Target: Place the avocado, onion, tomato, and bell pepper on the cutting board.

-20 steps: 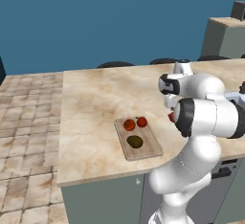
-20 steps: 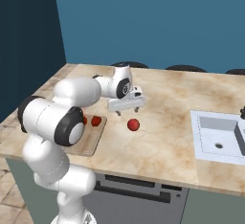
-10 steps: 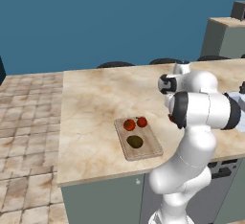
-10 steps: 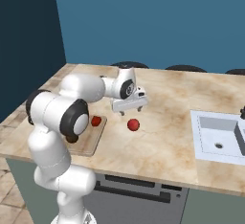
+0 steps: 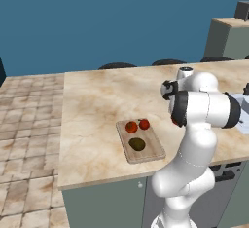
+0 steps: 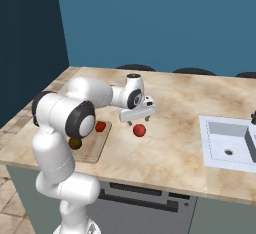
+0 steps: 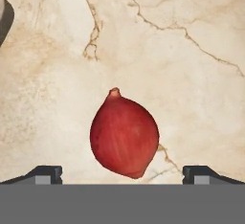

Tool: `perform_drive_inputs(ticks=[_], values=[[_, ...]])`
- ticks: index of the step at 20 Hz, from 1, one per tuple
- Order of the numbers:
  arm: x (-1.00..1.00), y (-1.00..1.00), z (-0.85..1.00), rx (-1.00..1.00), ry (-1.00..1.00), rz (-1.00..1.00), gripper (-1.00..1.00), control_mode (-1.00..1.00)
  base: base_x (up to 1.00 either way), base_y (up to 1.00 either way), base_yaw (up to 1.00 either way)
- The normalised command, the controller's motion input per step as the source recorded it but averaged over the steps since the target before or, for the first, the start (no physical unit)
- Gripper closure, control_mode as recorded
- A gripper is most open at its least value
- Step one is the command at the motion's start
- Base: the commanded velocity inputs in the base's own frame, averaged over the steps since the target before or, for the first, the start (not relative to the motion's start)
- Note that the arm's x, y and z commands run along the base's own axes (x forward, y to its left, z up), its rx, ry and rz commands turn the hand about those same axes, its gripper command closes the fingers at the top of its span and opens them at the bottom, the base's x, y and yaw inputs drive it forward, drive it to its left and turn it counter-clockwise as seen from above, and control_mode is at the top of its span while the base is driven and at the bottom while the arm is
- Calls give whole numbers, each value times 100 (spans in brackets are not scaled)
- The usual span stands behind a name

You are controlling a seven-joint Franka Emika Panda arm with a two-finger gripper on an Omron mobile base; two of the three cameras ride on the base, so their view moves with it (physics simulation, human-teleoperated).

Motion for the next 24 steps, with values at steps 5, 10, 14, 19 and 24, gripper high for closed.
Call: perform_drive_inputs(ticks=[5,10,14,19,24], values=[[0,0,-20,0,0,2,-100,-100,0,0,0],[0,-1,-15,0,0,3,-100,-100,0,0,0],[0,-2,-15,0,0,3,-100,-100,0,0,0],[0,-2,-17,0,0,3,-100,-100,0,0,0],[0,0,-12,0,0,4,-100,-100,0,0,0]])
